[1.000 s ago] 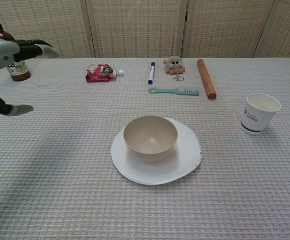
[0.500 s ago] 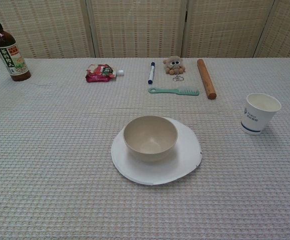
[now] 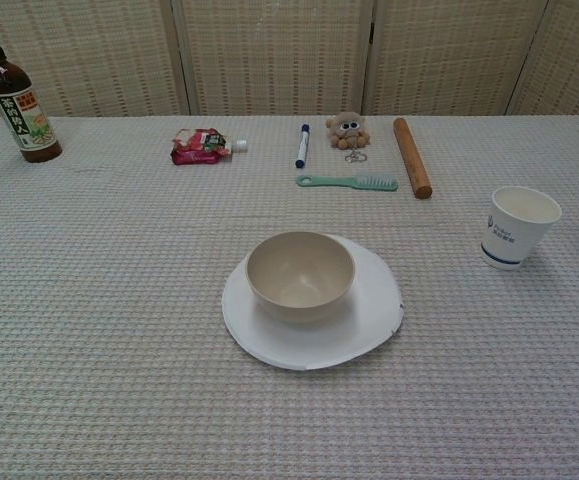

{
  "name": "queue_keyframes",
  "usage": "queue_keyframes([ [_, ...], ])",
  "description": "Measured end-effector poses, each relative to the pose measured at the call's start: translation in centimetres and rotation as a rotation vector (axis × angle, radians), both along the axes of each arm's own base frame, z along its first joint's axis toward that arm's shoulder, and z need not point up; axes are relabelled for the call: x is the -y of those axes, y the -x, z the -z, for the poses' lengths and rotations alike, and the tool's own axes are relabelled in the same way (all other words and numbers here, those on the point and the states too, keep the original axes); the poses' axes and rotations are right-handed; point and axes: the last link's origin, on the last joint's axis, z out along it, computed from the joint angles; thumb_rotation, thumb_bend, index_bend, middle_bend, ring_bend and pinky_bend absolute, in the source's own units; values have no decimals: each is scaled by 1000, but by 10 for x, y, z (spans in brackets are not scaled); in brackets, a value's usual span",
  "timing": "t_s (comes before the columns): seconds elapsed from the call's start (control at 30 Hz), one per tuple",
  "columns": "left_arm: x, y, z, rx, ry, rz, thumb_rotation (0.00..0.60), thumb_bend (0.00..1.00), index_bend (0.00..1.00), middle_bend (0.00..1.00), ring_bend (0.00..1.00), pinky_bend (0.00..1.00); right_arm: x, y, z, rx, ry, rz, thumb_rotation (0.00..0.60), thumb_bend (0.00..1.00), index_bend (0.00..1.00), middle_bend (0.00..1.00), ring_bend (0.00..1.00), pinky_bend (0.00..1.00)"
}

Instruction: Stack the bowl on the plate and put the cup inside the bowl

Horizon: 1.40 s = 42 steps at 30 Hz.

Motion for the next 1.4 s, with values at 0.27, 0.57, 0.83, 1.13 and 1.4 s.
queue_keyframes([
  [0.27,-2,7,-2,-1,-10,-25,600,328,21,20,0,163,63,-20,20,-34,-89,25,600,197,0,0,0,0],
  [0.57,1,7,-8,-5,-31,-36,600,328,23,20,0,163,69,-32,32,-26,-136,19,600,197,0,0,0,0],
  [0.83,2,2,-6,-8,-30,-32,600,328,33,20,0,163,63,-28,41,-43,-179,19,600,197,0,0,0,0],
  [1.13,-1,-3,-2,-11,-21,-17,600,328,35,20,0,163,65,-26,52,-46,-188,19,600,200,72,0,0,0],
  [1.4,0,-4,-4,-10,-29,-16,600,328,35,20,0,163,69,-27,62,-53,-175,4,600,208,210,0,0,0],
])
